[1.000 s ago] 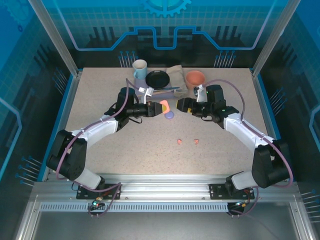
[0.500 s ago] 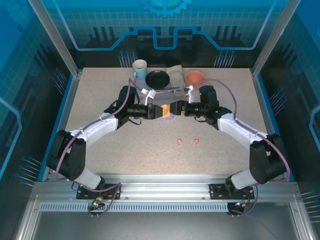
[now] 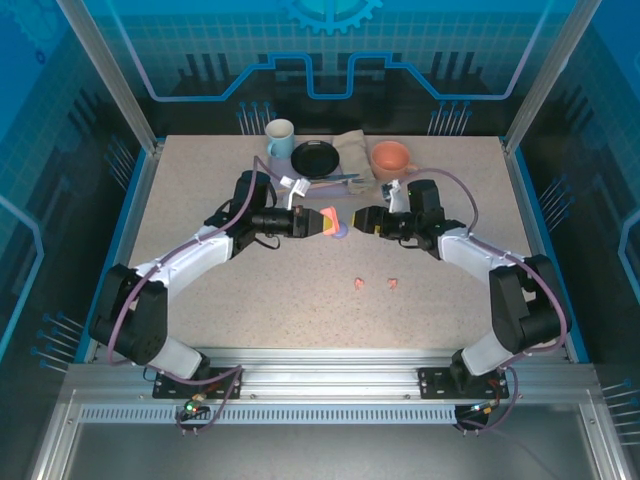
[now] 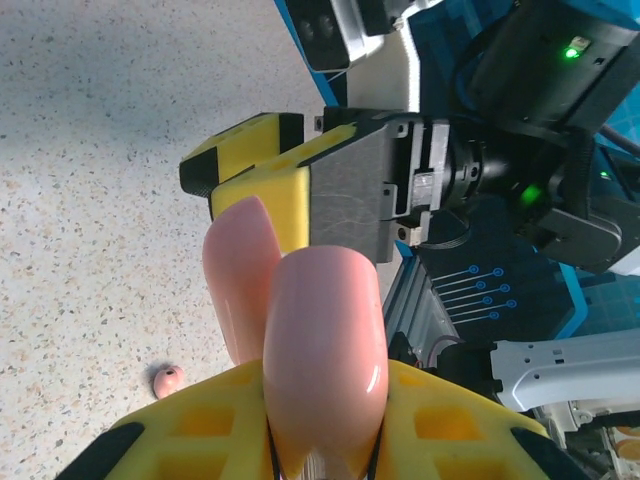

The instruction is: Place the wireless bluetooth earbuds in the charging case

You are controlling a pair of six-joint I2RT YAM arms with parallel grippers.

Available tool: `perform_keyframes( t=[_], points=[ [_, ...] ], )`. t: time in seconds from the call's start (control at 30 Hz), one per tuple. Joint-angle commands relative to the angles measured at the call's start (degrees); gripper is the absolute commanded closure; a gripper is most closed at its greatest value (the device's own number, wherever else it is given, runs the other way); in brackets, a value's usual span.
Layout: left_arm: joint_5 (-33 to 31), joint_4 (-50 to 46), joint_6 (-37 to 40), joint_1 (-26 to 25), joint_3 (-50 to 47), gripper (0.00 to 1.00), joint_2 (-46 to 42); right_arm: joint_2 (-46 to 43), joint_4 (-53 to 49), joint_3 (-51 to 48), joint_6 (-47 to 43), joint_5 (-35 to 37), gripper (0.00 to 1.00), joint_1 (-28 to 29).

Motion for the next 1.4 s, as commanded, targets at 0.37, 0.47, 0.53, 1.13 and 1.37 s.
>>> perform_keyframes(
  t=[0.37,0.47,0.53,1.13,1.37],
  points=[
    [2.69,1.95,1.17,0.09,1.85,1.00,-0.71,-7.39,6.27,-3.29,4.04,-10.13,0.46,0.55],
    [2.58,2.60,0.64,0.13,2.07,1.00,-0.45,-6.27,6.33,-1.76,3.93,-10.58,0.49,2.10],
    [2.65,3.39,0.17,0.05,2.15,1.00,-0.23,-5.57,6.18,-0.87,3.75,-10.50,0.51,3.06],
    [3.15,4.77,-0.74,-0.08,1.76,1.00,0.40,-0.43,9.12,3.46,5.91,-9.56,0.58,6.21],
    [3.60,5.22,-0.93,-0.12,2.07,1.00,0.68,0.73,9.06,4.44,5.52,-10.42,0.69,6.82]
  ],
)
